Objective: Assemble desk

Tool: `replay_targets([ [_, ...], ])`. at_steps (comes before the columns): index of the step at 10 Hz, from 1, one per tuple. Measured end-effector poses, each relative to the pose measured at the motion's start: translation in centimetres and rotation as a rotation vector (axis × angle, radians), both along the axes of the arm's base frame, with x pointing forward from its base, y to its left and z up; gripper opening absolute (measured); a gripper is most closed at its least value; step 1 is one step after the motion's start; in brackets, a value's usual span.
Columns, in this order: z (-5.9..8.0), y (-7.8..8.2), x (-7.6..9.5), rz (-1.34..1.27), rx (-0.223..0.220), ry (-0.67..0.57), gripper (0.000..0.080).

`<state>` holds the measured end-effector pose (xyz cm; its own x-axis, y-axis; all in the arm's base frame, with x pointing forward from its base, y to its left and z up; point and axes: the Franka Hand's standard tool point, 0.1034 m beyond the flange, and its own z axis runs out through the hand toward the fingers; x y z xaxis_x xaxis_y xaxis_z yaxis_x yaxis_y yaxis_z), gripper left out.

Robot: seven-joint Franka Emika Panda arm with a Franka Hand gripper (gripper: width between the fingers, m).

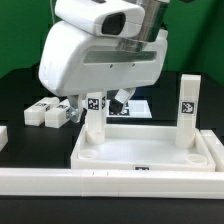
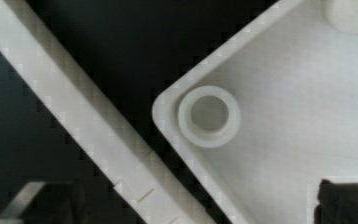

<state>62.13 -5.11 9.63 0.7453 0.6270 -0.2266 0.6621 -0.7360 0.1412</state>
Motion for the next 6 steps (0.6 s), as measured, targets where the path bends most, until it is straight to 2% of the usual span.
replay_targets([
  [2, 0.4, -2.2, -1.4, -0.248, 0.016, 0.013, 0.0649],
  [4, 0.8, -5.3, -2.4, -0.277, 0.022, 0.016, 0.0649],
  [6, 0.1, -9.7, -4.9, -0.329, 0.044, 0.002, 0.0649],
])
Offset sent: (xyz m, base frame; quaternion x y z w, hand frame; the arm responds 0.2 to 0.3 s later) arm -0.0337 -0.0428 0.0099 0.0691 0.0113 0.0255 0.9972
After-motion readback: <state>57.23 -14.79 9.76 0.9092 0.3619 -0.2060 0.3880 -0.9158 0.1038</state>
